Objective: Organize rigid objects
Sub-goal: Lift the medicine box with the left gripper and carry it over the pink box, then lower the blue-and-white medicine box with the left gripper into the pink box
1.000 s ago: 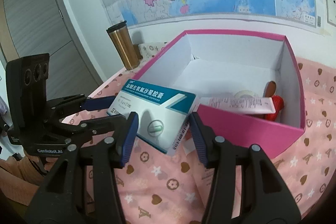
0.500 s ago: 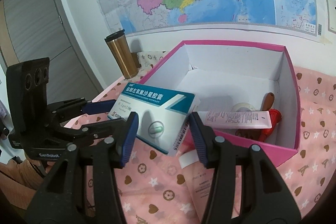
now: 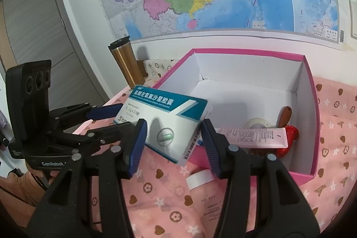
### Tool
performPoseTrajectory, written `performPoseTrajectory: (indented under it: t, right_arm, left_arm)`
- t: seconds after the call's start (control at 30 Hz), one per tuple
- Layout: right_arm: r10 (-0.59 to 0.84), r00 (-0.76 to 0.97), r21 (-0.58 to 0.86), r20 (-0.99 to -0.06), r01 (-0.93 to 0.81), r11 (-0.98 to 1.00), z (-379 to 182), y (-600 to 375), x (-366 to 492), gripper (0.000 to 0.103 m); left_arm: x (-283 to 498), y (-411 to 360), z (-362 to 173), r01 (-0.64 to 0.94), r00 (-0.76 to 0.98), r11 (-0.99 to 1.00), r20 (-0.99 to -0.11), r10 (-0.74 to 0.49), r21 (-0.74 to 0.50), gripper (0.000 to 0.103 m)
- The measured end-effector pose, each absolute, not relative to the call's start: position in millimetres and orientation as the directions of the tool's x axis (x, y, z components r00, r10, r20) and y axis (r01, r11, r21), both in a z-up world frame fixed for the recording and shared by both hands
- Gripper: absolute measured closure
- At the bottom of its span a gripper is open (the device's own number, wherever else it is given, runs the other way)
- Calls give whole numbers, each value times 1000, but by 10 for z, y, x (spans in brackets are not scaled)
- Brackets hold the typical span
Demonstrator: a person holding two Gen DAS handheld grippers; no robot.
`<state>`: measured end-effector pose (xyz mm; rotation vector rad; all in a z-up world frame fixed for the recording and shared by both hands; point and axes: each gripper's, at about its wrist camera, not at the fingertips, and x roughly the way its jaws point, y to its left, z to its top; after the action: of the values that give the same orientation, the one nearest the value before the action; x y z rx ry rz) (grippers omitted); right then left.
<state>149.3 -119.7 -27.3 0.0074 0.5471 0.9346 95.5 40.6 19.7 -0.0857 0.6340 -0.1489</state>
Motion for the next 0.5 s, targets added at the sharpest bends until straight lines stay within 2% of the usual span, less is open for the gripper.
performPoseTrajectory:
  t: [0.5]
  right_arm:
    - [756,471,244,-455,-750,614,-273,-1120,1682,50]
  left_arm:
    - [1116,461,218,97,800,989,-583,-143,-109,48]
